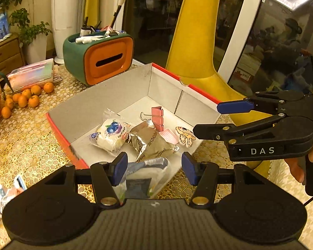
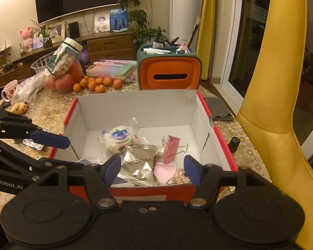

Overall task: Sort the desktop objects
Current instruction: 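Move both tools back over the remaining items on the table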

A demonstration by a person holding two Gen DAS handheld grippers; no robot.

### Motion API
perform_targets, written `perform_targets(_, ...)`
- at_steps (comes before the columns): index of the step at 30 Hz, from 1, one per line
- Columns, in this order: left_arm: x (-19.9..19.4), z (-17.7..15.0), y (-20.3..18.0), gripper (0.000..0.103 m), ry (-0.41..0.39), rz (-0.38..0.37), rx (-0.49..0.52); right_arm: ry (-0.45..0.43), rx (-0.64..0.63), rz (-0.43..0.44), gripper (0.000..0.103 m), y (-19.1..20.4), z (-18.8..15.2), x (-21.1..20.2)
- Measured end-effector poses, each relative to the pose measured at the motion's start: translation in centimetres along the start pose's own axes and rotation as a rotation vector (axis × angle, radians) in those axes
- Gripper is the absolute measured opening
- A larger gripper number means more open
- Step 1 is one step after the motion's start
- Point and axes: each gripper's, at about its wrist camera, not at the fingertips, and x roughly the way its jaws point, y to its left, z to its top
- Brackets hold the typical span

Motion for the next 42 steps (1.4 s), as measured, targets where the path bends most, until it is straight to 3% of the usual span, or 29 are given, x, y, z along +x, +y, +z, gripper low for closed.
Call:
perform_targets(8, -2.9, -2.4, -0.3, 0.066, -0.041, 0.014, -0.027, -0.031, -0.003, -0.005, 0.075, 1.7, -1.1, -2.3)
perform_targets(12, -4.3, -3.7, -0.4, 0.077, -0.063, 0.019, -0.045, -0.062, 0.013, -0.011, 0.079, 2.5, -1.7, -3.8)
perform_targets(22, -8.1, -6.4, 0.7, 0.086, -0.115, 0.039, -0.061, -0.098, 0.010, 0.002, 0.083, 5.6, -3.2, -6.5)
perform_targets(26, -9.6, -7.3, 1.7, 0.103, -0.141, 0.068, -0.080, -0.108, 0.007, 0.016, 0.084, 7.3, -3.6, -7.2)
perform_targets(35, -12.1, -9.9, 4.2, 0.103, -0.191, 0.141, -0.074, -0.108, -0.025, 0.019, 0.084, 11.4, -4.7, -6.9)
perform_targets(42, -13.6, -11.0, 7.4, 0.103, -0.201, 0.127, -0.135, -0.114, -0.037, 0.036, 0.084, 14.1, -5.0, -6.3)
